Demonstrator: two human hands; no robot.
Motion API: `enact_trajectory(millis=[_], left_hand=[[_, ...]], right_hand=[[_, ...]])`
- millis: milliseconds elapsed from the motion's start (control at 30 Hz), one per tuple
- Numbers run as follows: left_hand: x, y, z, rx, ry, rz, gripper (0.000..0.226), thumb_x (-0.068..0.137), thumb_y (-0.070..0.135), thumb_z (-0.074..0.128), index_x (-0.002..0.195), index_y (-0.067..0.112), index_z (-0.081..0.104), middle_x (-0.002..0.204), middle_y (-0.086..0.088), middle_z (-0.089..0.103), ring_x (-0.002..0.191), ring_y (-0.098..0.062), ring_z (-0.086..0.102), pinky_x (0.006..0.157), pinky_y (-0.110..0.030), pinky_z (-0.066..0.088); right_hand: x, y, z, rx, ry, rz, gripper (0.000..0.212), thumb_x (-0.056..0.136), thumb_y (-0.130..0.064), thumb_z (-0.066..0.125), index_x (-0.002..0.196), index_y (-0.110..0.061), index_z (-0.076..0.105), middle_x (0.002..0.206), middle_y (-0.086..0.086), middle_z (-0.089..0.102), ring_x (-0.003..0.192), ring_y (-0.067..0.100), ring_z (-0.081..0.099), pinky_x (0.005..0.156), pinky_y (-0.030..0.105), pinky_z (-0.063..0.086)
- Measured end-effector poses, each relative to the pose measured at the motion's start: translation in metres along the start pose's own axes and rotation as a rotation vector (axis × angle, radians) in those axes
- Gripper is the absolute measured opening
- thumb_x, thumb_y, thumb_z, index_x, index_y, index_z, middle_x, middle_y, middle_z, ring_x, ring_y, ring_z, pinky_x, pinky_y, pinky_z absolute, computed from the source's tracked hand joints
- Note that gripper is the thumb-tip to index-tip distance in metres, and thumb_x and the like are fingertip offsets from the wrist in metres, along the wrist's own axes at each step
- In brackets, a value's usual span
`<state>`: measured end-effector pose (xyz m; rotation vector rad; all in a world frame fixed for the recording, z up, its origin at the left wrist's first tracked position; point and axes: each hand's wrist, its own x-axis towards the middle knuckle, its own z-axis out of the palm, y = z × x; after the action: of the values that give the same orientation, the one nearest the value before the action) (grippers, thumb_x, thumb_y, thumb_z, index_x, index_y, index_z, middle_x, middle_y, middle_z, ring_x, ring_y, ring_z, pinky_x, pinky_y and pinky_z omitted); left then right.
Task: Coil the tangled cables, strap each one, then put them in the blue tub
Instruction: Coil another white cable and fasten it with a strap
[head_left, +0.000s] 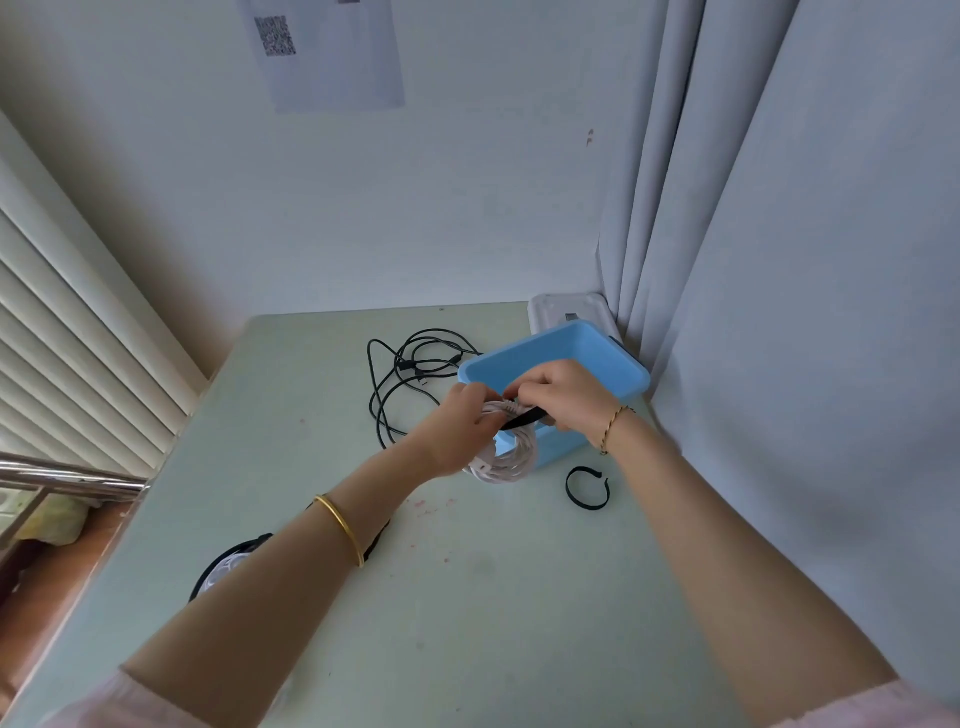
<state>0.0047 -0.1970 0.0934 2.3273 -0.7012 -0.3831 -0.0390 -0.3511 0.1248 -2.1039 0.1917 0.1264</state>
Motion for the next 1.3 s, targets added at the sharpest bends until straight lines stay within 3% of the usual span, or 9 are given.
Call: enact_trajectory(millis=[100, 233, 500, 633, 733, 833, 967, 1100, 1300], left_hand=[[0.000, -0.001, -0.001, 0.015, 0.004, 0.006, 0.021, 0.092, 0.021, 0.047, 0.100, 0.006, 0.061, 0.098, -0.011, 0.059, 0.081, -0.027, 0.061, 0.069, -0.041, 0.053], [0.000, -0.002, -0.001, 0.029, -0.003, 0.008, 0.022, 0.092, 0.024, 0.047, 0.099, 0.008, 0.060, 0.098, -0.010, 0.059, 0.079, -0.025, 0.060, 0.067, -0.041, 0.054], [-0.001, -0.001, -0.002, -0.031, -0.016, 0.017, 0.020, 0.091, 0.022, 0.049, 0.088, 0.005, 0.059, 0.088, -0.009, 0.058, 0.070, -0.024, 0.056, 0.059, -0.038, 0.048], [-0.003, 0.002, -0.002, -0.120, -0.011, -0.012, 0.027, 0.098, 0.028, 0.045, 0.076, 0.011, 0.045, 0.070, 0.002, 0.042, 0.056, -0.011, 0.036, 0.051, -0.021, 0.031], [-0.005, 0.003, -0.001, -0.187, 0.026, -0.072, 0.026, 0.100, 0.026, 0.038, 0.075, 0.019, 0.039, 0.070, 0.003, 0.041, 0.061, -0.012, 0.035, 0.059, -0.028, 0.033], [-0.004, 0.006, -0.002, -0.143, -0.022, -0.106, 0.022, 0.098, 0.023, 0.039, 0.076, 0.017, 0.040, 0.068, 0.002, 0.041, 0.061, -0.014, 0.036, 0.060, -0.031, 0.033], [-0.001, 0.011, -0.006, -0.066, -0.050, -0.120, 0.021, 0.098, 0.019, 0.036, 0.091, 0.001, 0.045, 0.075, -0.007, 0.043, 0.067, -0.018, 0.037, 0.064, -0.032, 0.033], [0.001, 0.018, -0.011, 0.018, -0.003, -0.123, 0.025, 0.099, 0.016, 0.035, 0.074, 0.013, 0.035, 0.064, -0.001, 0.036, 0.056, -0.013, 0.031, 0.052, -0.027, 0.026], [-0.005, 0.006, -0.020, -0.354, -0.050, -0.200, 0.020, 0.096, 0.030, 0.048, 0.092, 0.011, 0.051, 0.084, -0.017, 0.063, 0.069, -0.022, 0.052, 0.066, -0.034, 0.041]], right_hand=[[0.002, -0.001, -0.003, 0.015, -0.020, 0.020, 0.024, 0.083, -0.006, 0.052, 0.091, -0.009, 0.075, 0.056, -0.005, 0.057, 0.050, 0.007, 0.042, 0.040, 0.014, 0.032], [0.006, 0.000, -0.008, 0.006, -0.070, 0.050, 0.021, 0.083, -0.008, 0.059, 0.093, -0.016, 0.076, 0.050, -0.020, 0.059, 0.051, 0.003, 0.042, 0.045, 0.017, 0.032], [0.007, 0.002, -0.005, -0.010, -0.027, -0.024, 0.007, 0.086, -0.011, 0.065, 0.090, -0.009, 0.070, 0.070, -0.009, 0.060, 0.053, -0.004, 0.051, 0.041, 0.005, 0.033], [0.007, 0.007, 0.004, -0.030, 0.073, -0.084, 0.008, 0.087, -0.012, 0.062, 0.085, -0.008, 0.068, 0.068, -0.003, 0.060, 0.060, 0.008, 0.052, 0.050, 0.012, 0.039], [0.004, 0.005, 0.007, -0.102, 0.150, -0.158, 0.011, 0.089, -0.011, 0.058, 0.088, -0.006, 0.068, 0.072, -0.001, 0.061, 0.065, 0.009, 0.053, 0.059, 0.012, 0.042], [0.001, 0.001, 0.012, -0.208, 0.172, -0.221, 0.014, 0.090, -0.014, 0.055, 0.086, -0.009, 0.067, 0.080, 0.006, 0.068, 0.073, 0.019, 0.059, 0.071, 0.031, 0.050], [-0.004, -0.006, 0.021, -0.266, 0.215, -0.286, 0.019, 0.091, -0.015, 0.050, 0.078, -0.011, 0.062, 0.069, -0.003, 0.060, 0.069, 0.018, 0.056, 0.067, 0.039, 0.051], [-0.006, -0.011, 0.024, -0.155, 0.305, -0.272, 0.018, 0.094, -0.012, 0.047, 0.086, -0.002, 0.059, 0.078, 0.005, 0.061, 0.077, 0.025, 0.056, 0.070, 0.040, 0.048], [-0.007, -0.006, 0.026, -0.113, 0.262, -0.277, 0.016, 0.096, -0.012, 0.045, 0.090, -0.001, 0.055, 0.081, 0.007, 0.057, 0.075, 0.023, 0.053, 0.072, 0.040, 0.046]])
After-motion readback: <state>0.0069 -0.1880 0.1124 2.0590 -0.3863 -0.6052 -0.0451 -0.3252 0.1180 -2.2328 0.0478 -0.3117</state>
